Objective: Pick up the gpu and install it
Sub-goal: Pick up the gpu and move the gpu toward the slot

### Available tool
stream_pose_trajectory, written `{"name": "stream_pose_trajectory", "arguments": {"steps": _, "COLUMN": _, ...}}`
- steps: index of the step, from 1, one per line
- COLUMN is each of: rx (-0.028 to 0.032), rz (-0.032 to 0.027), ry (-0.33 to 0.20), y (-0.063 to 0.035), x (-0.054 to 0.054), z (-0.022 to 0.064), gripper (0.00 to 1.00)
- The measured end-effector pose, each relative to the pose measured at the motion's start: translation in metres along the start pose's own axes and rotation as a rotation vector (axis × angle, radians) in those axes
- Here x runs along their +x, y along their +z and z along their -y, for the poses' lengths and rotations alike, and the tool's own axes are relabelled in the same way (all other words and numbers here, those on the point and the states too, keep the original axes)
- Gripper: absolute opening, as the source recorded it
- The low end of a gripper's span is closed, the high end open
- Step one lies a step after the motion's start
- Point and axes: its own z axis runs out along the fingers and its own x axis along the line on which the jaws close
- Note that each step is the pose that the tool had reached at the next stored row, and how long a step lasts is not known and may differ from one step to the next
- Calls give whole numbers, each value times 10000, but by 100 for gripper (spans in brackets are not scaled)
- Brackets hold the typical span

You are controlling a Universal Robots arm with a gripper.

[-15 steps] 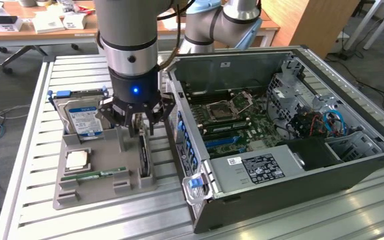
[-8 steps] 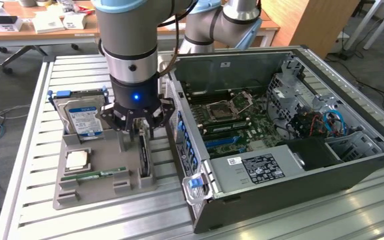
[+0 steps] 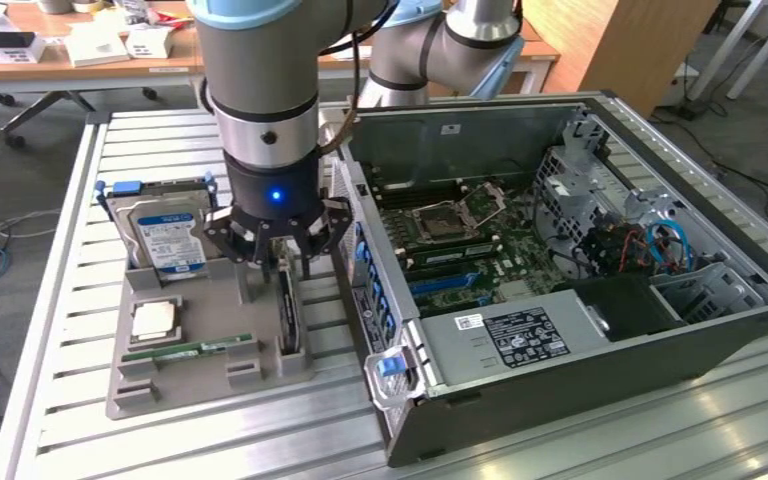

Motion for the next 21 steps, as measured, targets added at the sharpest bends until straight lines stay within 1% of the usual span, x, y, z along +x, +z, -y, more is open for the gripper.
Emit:
{"name": "stream_pose_trajectory", "arguments": {"steps": 2, "rx": -2, "rz": 1, "ry": 1, "y": 18, "x": -1, "z": 1, "gripper": 47}}
{"name": "stream_pose_trajectory", "arguments": {"steps": 15, "rx": 0, "rz": 0, "ry": 0, "y": 248, "x": 4, "z": 11, "gripper": 47}}
{"name": "stream_pose_trajectory", "arguments": {"steps": 21, "rx": 0, "rz": 0, "ry": 1, "y": 263, "x": 5, "z": 12, "gripper": 47}}
